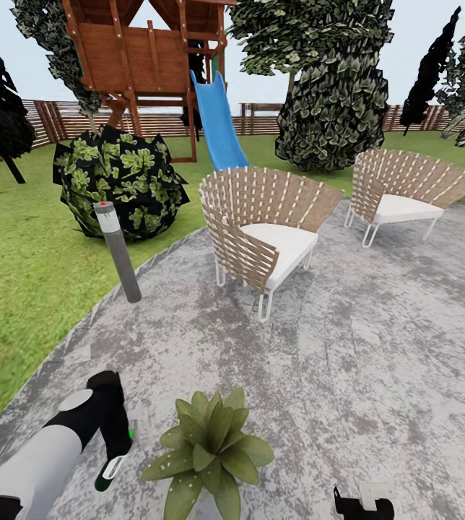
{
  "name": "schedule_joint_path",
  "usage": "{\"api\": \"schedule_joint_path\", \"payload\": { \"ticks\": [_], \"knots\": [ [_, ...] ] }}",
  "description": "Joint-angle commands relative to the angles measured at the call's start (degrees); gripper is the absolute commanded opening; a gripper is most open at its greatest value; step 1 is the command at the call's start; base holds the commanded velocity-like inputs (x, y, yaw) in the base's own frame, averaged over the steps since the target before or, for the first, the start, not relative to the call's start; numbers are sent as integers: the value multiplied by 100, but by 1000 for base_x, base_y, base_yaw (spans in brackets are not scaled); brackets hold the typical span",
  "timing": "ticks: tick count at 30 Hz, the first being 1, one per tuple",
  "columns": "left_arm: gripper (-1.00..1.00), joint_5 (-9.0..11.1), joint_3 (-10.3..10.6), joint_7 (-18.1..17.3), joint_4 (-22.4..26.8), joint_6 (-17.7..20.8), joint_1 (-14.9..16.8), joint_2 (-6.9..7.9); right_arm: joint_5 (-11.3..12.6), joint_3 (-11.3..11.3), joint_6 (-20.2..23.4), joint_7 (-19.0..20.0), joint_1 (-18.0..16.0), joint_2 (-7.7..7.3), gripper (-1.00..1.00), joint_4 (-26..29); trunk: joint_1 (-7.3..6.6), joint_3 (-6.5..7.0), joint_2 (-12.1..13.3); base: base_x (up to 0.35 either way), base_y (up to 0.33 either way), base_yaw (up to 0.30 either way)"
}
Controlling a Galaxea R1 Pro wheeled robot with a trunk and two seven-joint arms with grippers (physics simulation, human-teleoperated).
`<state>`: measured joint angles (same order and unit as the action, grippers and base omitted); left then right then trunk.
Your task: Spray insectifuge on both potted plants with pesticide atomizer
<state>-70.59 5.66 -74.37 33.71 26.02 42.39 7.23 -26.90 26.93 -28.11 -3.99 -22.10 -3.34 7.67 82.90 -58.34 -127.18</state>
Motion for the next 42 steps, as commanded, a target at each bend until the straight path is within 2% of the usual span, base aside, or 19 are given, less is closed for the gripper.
{"api": "schedule_joint_path", "payload": {
  "ticks": [1, 7, 8, 10, 13, 17, 22, 24, 28, 29, 31, 34, 38, 42],
  "knots": [
    [-100, 1, 28, -27, 9, 62, 0, 4, -61, 23, -19, -36, -5, 0, 100, -10, -1, -5, -2, 0, 0, 0],
    [-100, -6, 40, -41, 100, 149, 100, -83, -61, 23, -19, -37, -5, 0, 100, -11, -1, -5, -2, 0, 0, 0],
    [-100, -7, 41, -42, 106, 154, 196, -84, -61, 23, -19, -39, -5, 0, 100, -11, -1, -5, -2, 0, 0, 0],
    [-100, -9, 41, -127, 107, 157, 316, -77, -61, 23, -19, -40, -5, 0, 100, -11, -1, -5, -2, 0, 0, 0],
    [-100, -52, 49, -317, 100, 140, 308, -60, -61, 23, -19, -41, -5, 0, 100, -11, -1, -5, -2, 0, 0, 0],
    [-100, -75, 47, -303, 27, 89, 280, 13, -61, 23, -19, -39, -5, 0, 100, -11, -1, -5, -2, 0, 0, 0],
    [-100, -59, 33, -270, -7, 76, 267, 343, -61, 23, -19, -36, -5, 0, 100, -11, -1, -5, -2, 0, 0, 0],
    [-100, -38, 42, -195, -259, 72, 244, 376, -61, 23, -19, -33, -5, 0, 100, -11, -1, -5, -2, 0, 0, 0],
    [-100, 51, 27, 385, -695, 77, 196, 338, -61, 23, -19, -32, -5, 0, 100, -11, -1, -5, -2, 0, 0, 0],
    [-100, 74, 13, 439, -713, 79, 192, 331, -61, 23, -19, -32, -5, 0, 100, -11, -1, -5, -2, 0, 0, 0],
    [-100, 99, 8, 459, -656, 91, 193, 290, -61, 23, -19, -32, -5, 0, 100, -11, -1, -5, -2, 0, 0, 0],
    [-100, 107, 26, 440, -483, 108, 241, 50, -61, 23, -19, -32, -5, 0, 100, -10, -1, -5, -2, 0, 0, 0],
    [-100, 105, 36, 309, -385, 129, 363, -165, -61, 23, -19, -32, -5, 0, 100, -9, -1, -5, -2, 0, 0, 0],
    [-100, 99, 40, 292, -383, 127, 448, -152, -61, 23, -19, -32, -5, 0, 100, -11, -1, -5, -2, 0, 0, 0]
  ]
}}
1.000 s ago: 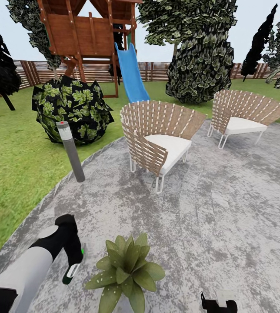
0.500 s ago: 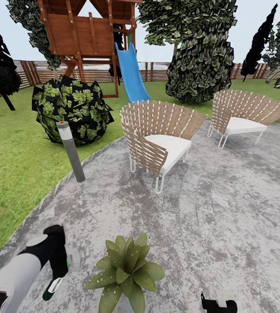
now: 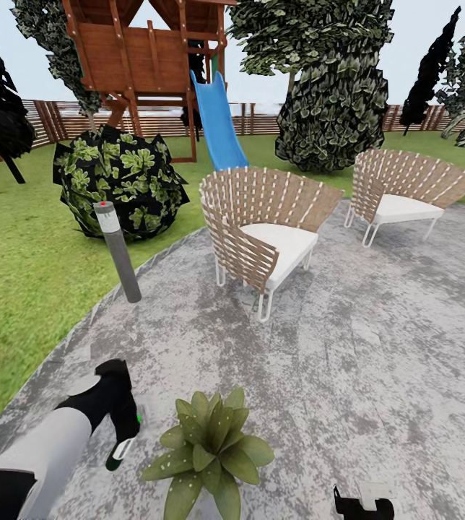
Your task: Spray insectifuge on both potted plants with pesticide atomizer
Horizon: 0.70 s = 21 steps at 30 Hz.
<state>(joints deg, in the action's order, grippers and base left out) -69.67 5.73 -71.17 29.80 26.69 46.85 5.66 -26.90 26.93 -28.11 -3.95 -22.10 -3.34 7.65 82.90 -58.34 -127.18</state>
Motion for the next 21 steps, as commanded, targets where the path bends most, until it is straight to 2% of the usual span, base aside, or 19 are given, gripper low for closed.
{"api": "schedule_joint_path", "payload": {
  "ticks": [1, 5, 7, 9, 17, 19, 21],
  "knots": [
    [-100, 7, 28, -28, 9, 51, 5, 23, -61, 23, -19, -35, -5, 0, 100, -9, -1, -5, -2, 0, 0, 0],
    [-100, 6, 23, -29, 2, 18, -14, 130, -61, 23, -19, -35, -5, 0, 100, -9, -1, -5, -2, 0, 0, 0],
    [-100, 8, 18, -25, -13, 4, -60, 250, -61, 23, -19, -35, -5, 0, 100, -9, -1, -5, -2, 0, 0, 0],
    [-100, 13, 16, -3, -64, -3, -74, 276, -61, 23, -19, -35, -5, 0, 100, -9, -1, -5, -2, 0, 0, 0],
    [-100, 9, 13, 54, -59, 39, -82, -142, -61, 23, -19, -35, -5, 0, 100, -9, -1, -5, -2, 0, 0, 0],
    [-100, 7, 15, 82, -93, 22, -100, -134, -61, 23, -19, -35, -5, 0, 100, -9, -1, -5, -2, 0, 0, 0],
    [-100, 8, 11, 285, -103, 6, -289, -92, -61, 23, -19, -35, -5, 0, 100, -9, -1, -5, -2, 0, 0, 0]
  ]
}}
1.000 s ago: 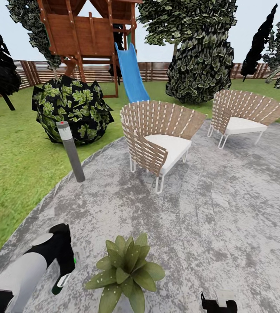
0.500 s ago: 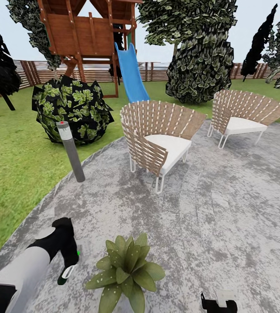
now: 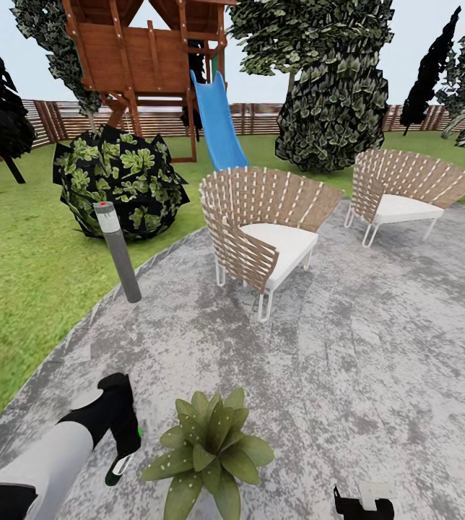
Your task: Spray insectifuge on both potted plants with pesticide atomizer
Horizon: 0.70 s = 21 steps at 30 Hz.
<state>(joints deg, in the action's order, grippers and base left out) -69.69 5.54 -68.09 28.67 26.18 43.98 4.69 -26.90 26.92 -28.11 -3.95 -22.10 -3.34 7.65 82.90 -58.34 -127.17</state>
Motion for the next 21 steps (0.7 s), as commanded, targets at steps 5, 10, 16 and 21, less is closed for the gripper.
{"api": "schedule_joint_path", "payload": {
  "ticks": [5, 10, 16, 21],
  "knots": [
    [-100, 33, 13, 260, 7, 35, -192, 181, -61, 23, -19, -35, -5, 0, 100, -9, -1, -4, -2, 0, 0, 0],
    [-100, 274, -174, 199, 112, 51, -127, 156, -61, 23, -19, -35, -5, 0, 100, -9, -1, -4, -2, 0, 0, 0],
    [-100, 291, -191, 97, 382, 63, -56, 249, -61, 23, -19, -35, -5, 0, 100, -9, -1, -4, -2, 0, 0, 0],
    [-100, 288, -194, 91, 364, 36, -115, 413, -61, 23, -19, -35, -5, 0, 100, -9, -1, -4, -2, 0, 0, 0]
  ]
}}
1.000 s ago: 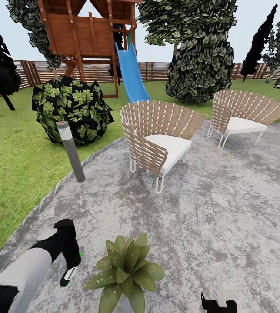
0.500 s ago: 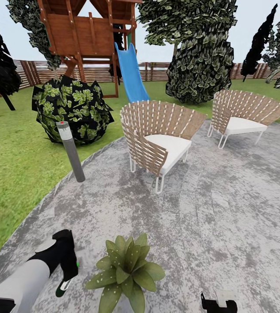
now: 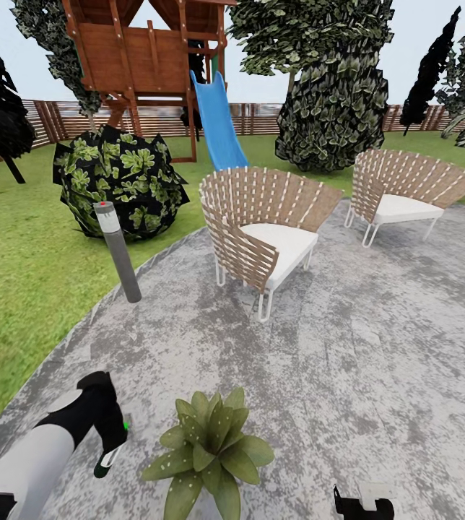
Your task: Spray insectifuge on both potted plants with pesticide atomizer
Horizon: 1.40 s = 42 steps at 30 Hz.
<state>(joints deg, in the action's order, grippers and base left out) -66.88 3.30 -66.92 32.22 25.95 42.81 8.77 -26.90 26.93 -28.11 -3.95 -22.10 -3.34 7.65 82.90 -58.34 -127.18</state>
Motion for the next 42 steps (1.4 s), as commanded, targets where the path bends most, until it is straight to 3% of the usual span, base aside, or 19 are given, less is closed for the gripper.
{"api": "schedule_joint_path", "payload": {
  "ticks": [1, 13, 23, 33, 35, 37, 40, 42],
  "knots": [
    [-100, 3, 30, -8, -14, 55, -8, 17, -61, 23, -19, -35, -5, 0, 100, -9, -1, -5, -2, 0, 0, 0],
    [-100, 9, 32, 89, 61, 125, -9, -61, -61, 23, -19, -38, -5, 0, 100, -5, -1, -22, -2, 0, 0, 23],
    [-100, 9, 6, 74, 414, 139, 25, -75, -61, 23, -19, -44, -5, 0, 100, -9, 219, -282, -403, 0, 0, 0],
    [-100, -52, 62, 17, 330, 141, -9, -34, -61, 23, -19, -44, -5, 0, 100, -9, 219, -321, -403, 0, 0, 0],
    [-100, -54, 75, -25, 333, 146, 4, -95, -61, 23, -19, -44, -5, 0, 100, -9, 219, -321, -403, 0, 0, 0],
    [-100, -118, 104, -153, 336, 147, 29, -256, -61, 23, -19, -44, -5, 0, 100, -9, 219, -321, -403, 0, 0, 0],
    [-100, -522, 215, -553, 355, 160, 65, -541, -61, 23, -19, -44, -5, 0, 100, -9, 219, -321, -403, 0, 0, 0],
    [-100, -746, 232, -683, 377, 164, 69, -626, -61, 23, -19, -42, -5, 0, 100, -9, 219, -321, -403, 0, 0, 0]
  ]
}}
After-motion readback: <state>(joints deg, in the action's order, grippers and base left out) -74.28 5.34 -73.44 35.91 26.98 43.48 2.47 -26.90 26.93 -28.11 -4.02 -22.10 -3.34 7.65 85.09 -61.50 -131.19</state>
